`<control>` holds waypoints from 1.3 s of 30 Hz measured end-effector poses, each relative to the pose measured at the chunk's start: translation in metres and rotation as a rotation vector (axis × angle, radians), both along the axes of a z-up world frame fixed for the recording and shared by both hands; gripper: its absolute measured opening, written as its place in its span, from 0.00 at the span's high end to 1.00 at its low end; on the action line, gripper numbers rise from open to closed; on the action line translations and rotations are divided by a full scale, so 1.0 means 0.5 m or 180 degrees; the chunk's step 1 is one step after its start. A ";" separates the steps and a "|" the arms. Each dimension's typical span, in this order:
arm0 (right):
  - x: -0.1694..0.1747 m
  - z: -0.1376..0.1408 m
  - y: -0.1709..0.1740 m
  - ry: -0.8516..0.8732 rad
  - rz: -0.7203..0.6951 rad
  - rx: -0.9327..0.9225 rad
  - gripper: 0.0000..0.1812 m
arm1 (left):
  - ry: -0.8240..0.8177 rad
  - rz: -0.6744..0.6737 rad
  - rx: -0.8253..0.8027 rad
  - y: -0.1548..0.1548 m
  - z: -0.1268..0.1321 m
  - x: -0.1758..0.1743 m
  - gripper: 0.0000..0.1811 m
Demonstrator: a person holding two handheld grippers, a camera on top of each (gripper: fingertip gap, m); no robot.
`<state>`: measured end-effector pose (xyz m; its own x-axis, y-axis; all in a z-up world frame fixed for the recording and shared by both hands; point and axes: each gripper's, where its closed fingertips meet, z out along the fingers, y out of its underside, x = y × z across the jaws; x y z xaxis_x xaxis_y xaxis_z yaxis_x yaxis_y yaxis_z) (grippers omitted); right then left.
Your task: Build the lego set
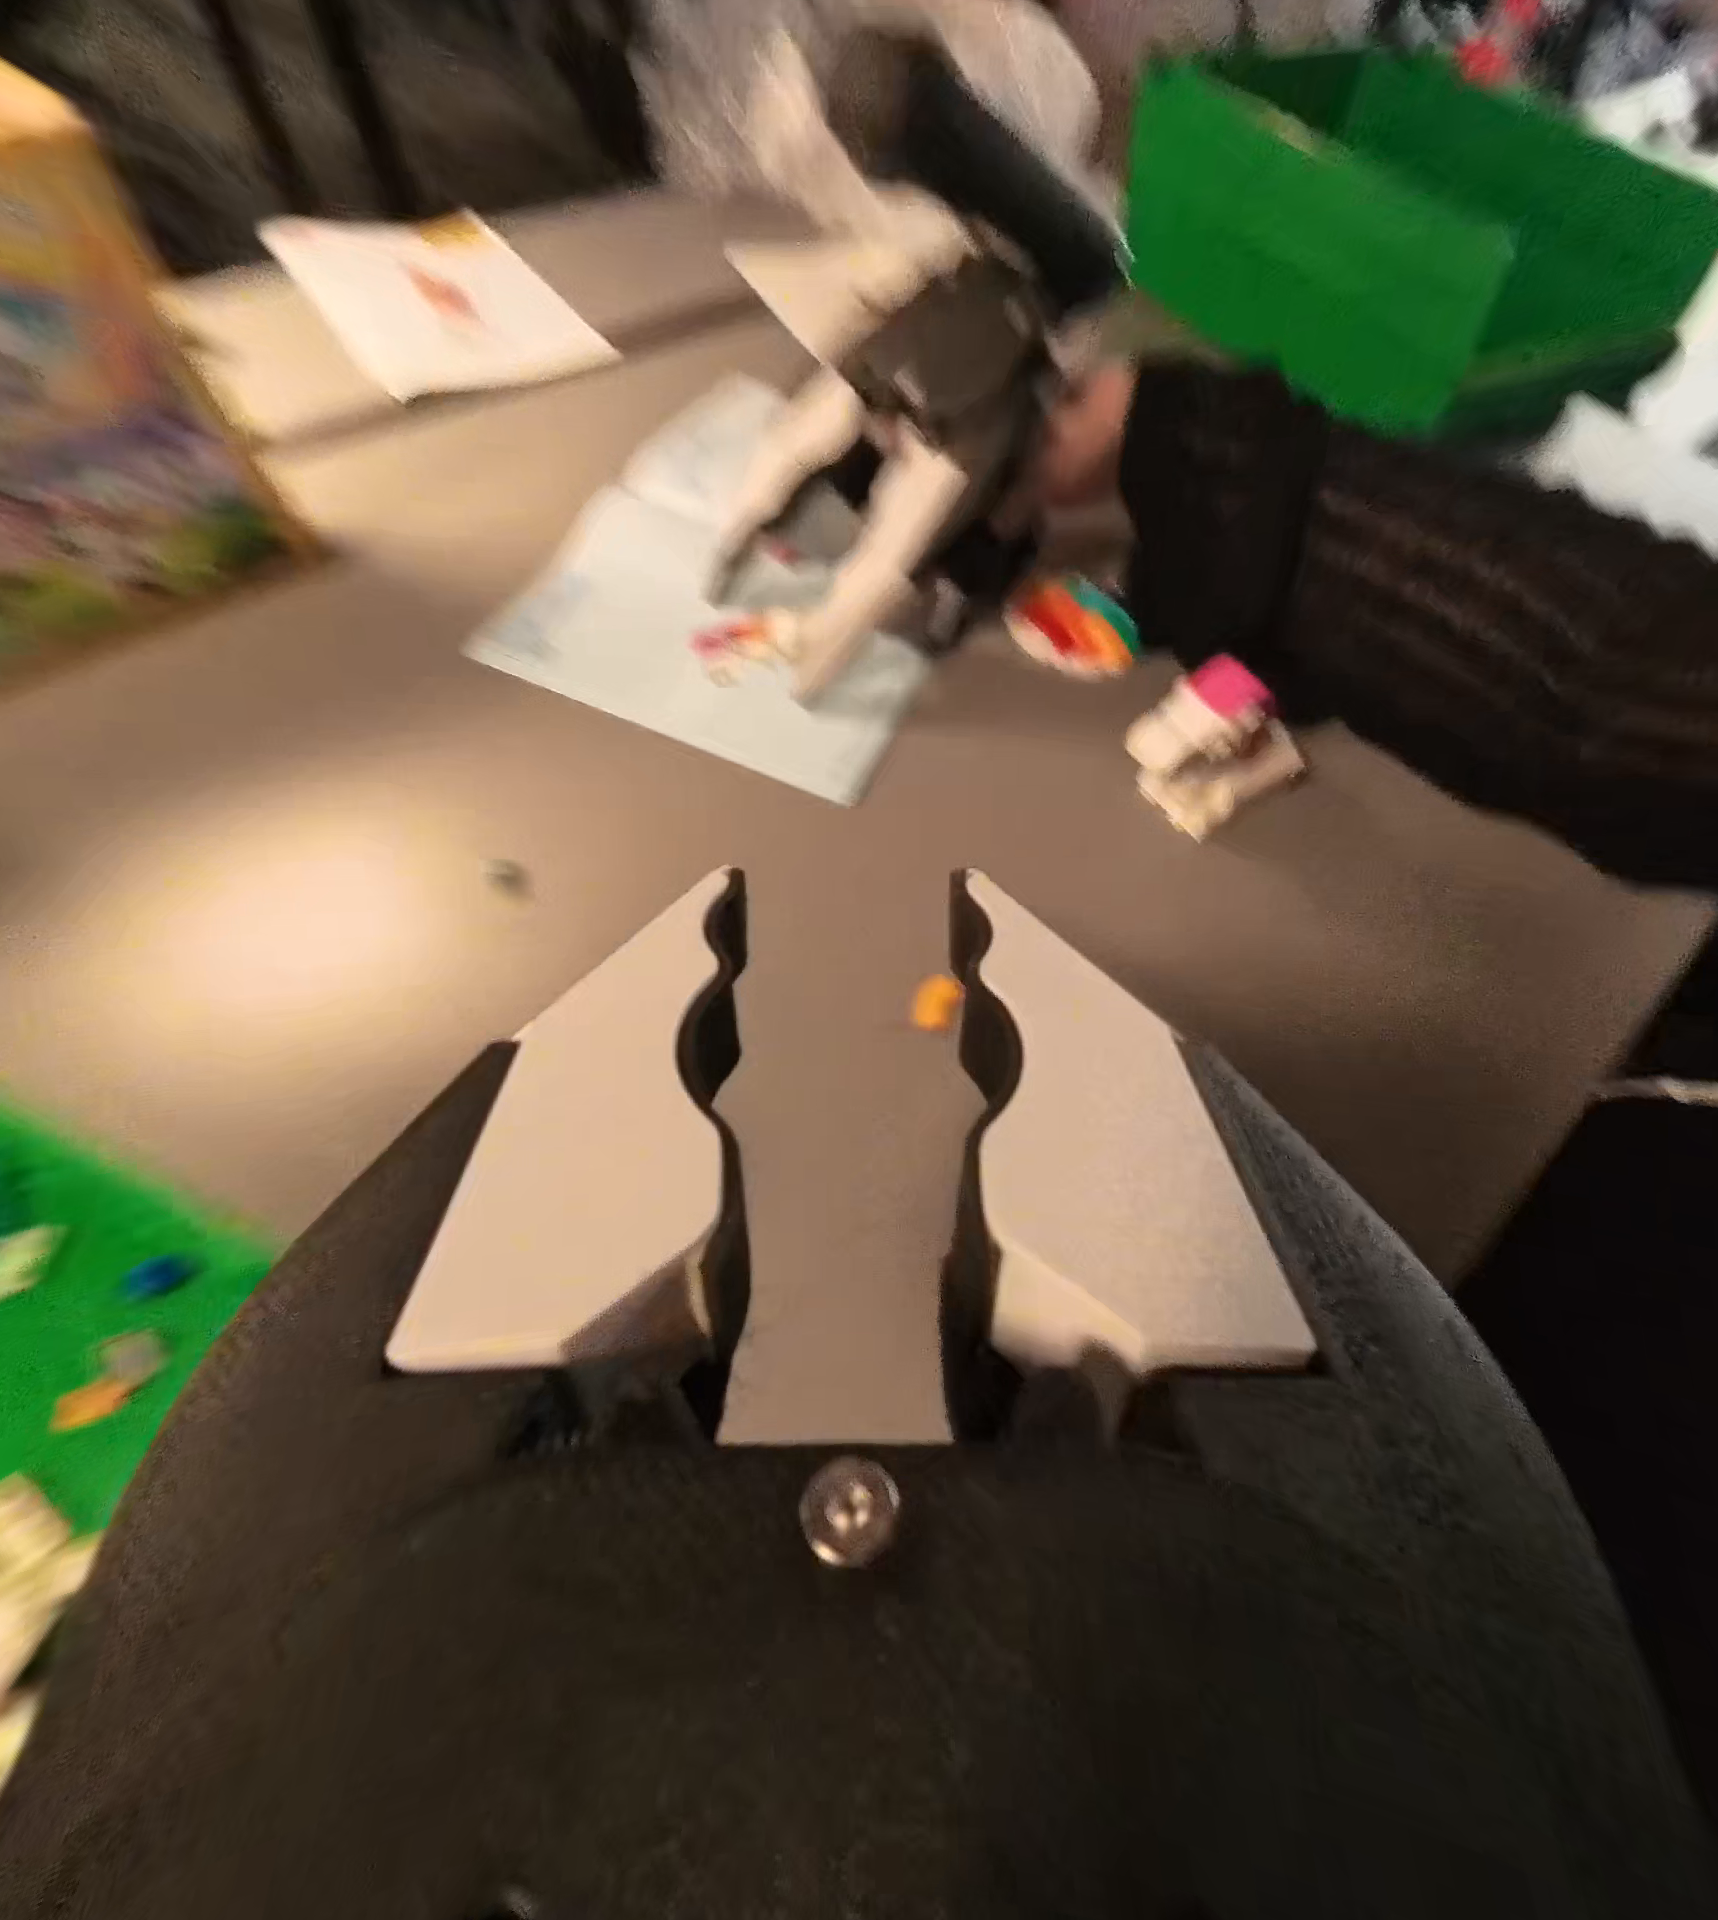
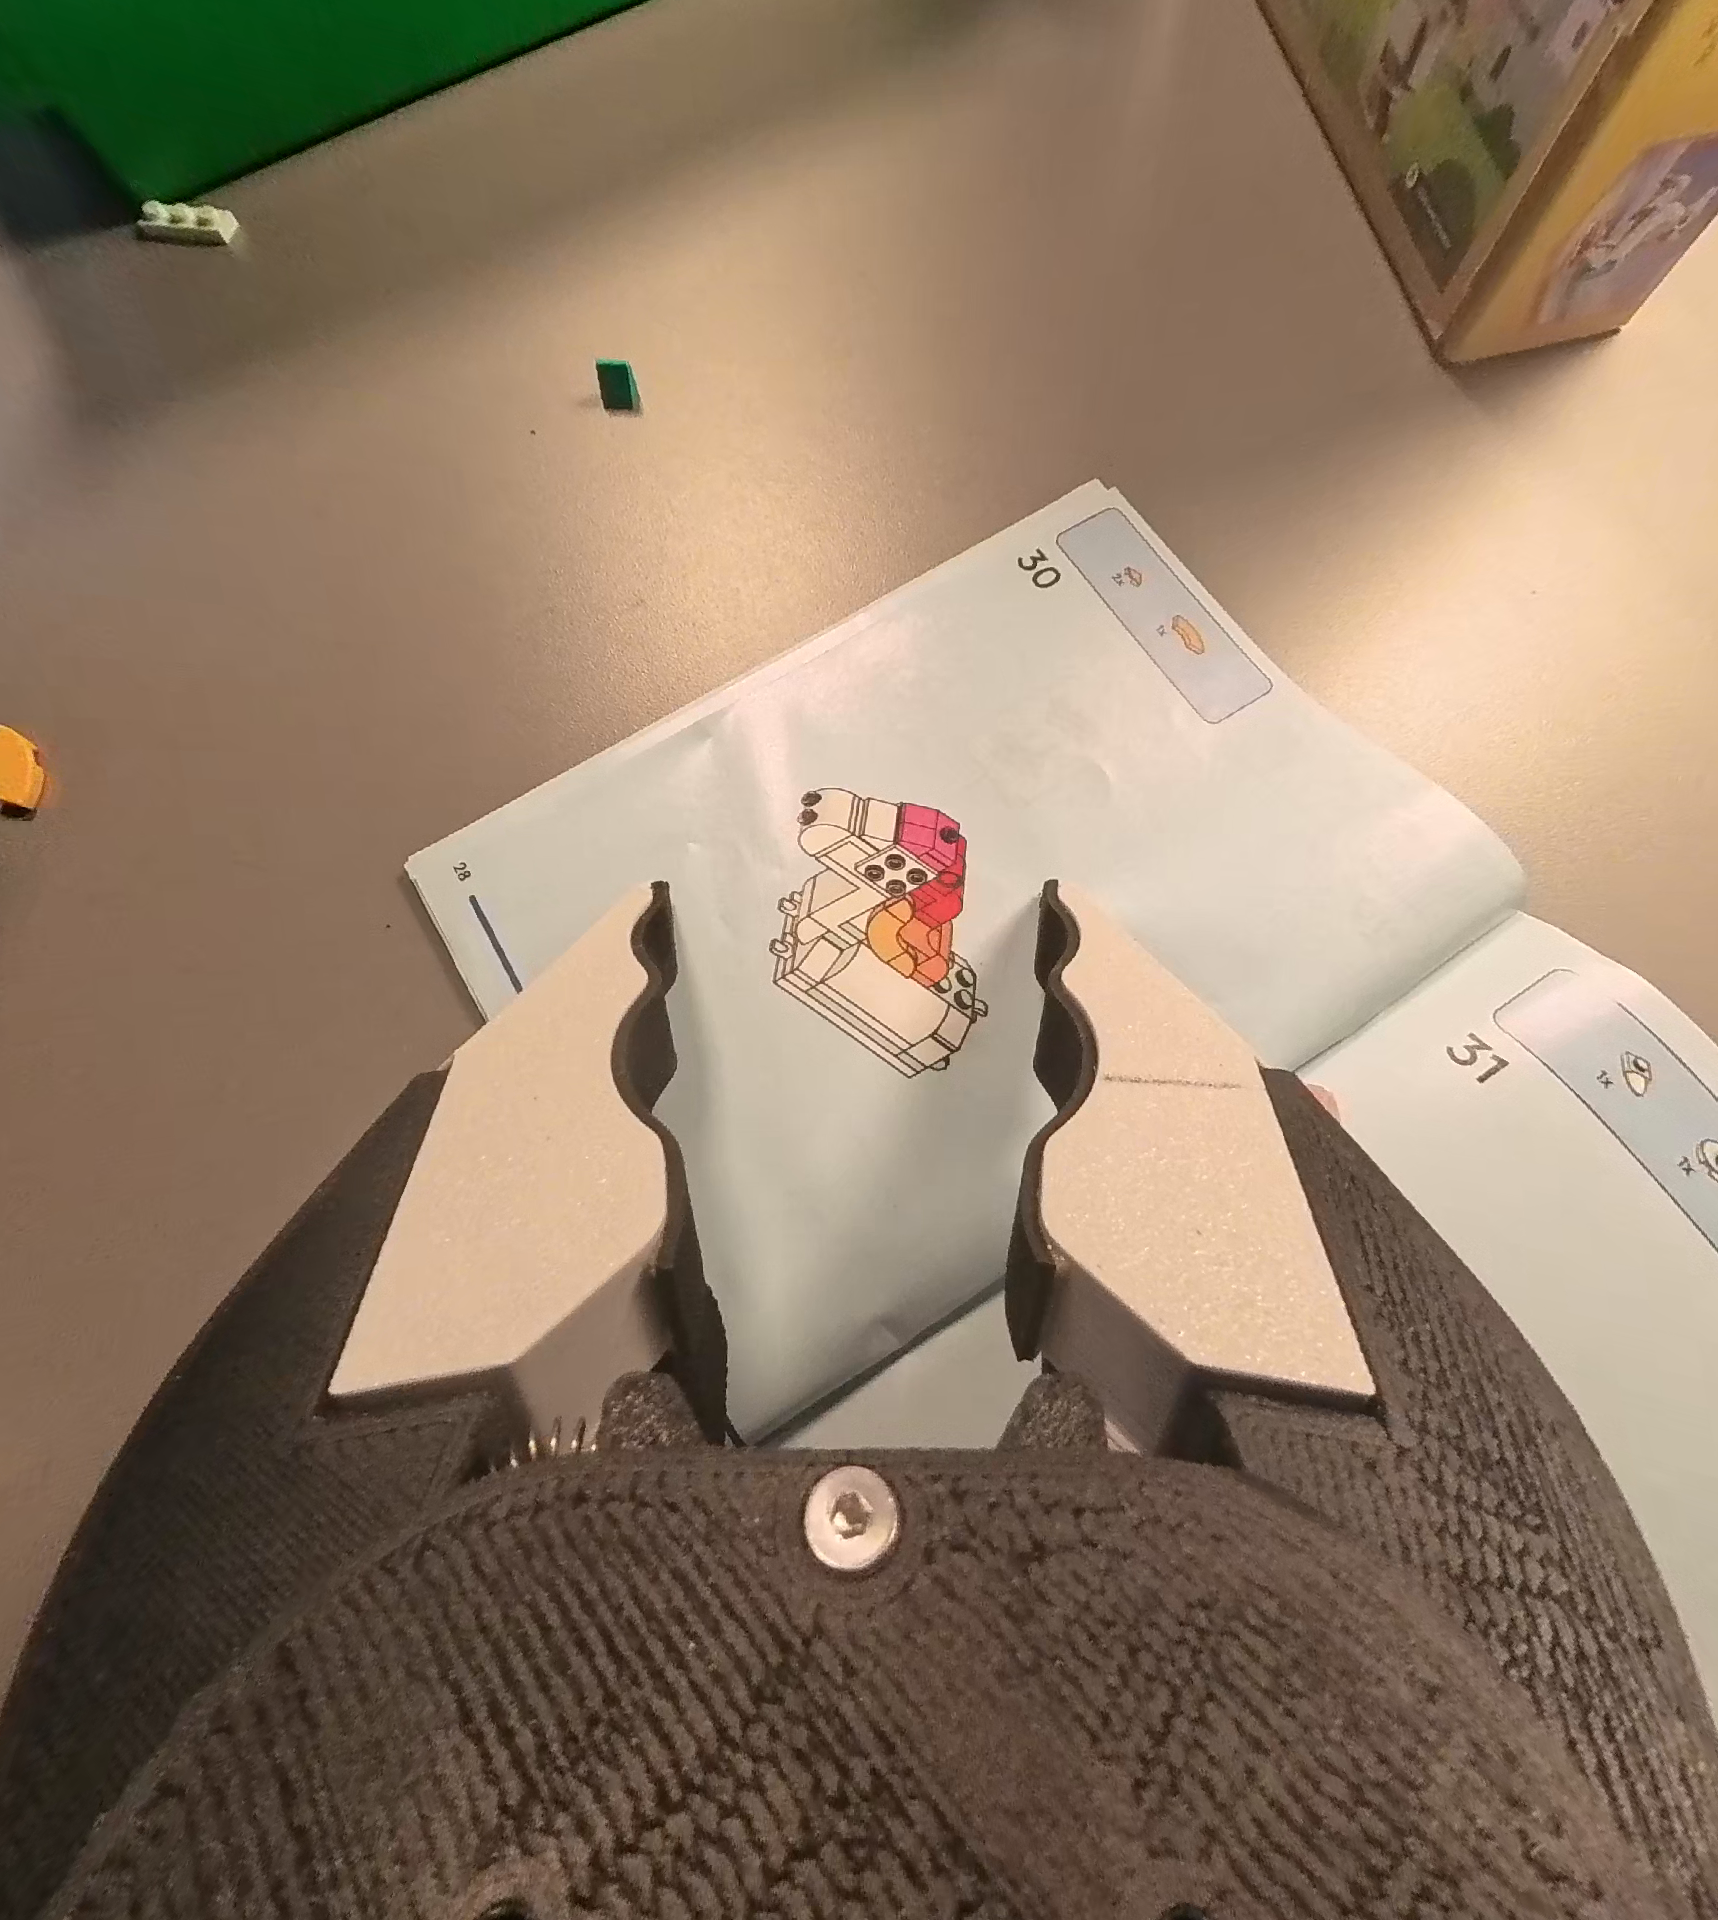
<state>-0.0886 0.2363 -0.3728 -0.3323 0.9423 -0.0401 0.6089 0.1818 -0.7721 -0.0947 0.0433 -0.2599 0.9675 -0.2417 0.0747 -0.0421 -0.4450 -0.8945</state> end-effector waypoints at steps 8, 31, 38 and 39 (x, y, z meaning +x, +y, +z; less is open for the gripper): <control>0.000 0.000 0.001 0.0001 -0.0010 -0.0001 0.62 | 0.0161 0.1628 -0.0233 -0.089 0.067 -0.395 0.74; -0.002 -0.002 0.006 0.0017 -0.0070 0.0105 0.65 | 0.0318 0.1454 -0.1872 -0.053 -0.105 -0.648 0.84; -0.003 -0.002 0.010 0.0017 -0.0121 0.0092 0.67 | -0.0036 0.1227 -0.2444 -0.030 -0.171 -0.641 0.92; -0.003 -0.002 0.011 0.0017 -0.0128 0.0090 0.67 | -0.0077 0.1258 -0.2529 -0.030 -0.182 -0.643 0.92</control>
<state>-0.0903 0.2417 -0.3737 -0.2942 0.9557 -0.0116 0.6120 0.1790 -0.7704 -0.4160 0.0281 -0.3510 0.9652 0.2418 0.0997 0.2612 -0.9128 -0.3139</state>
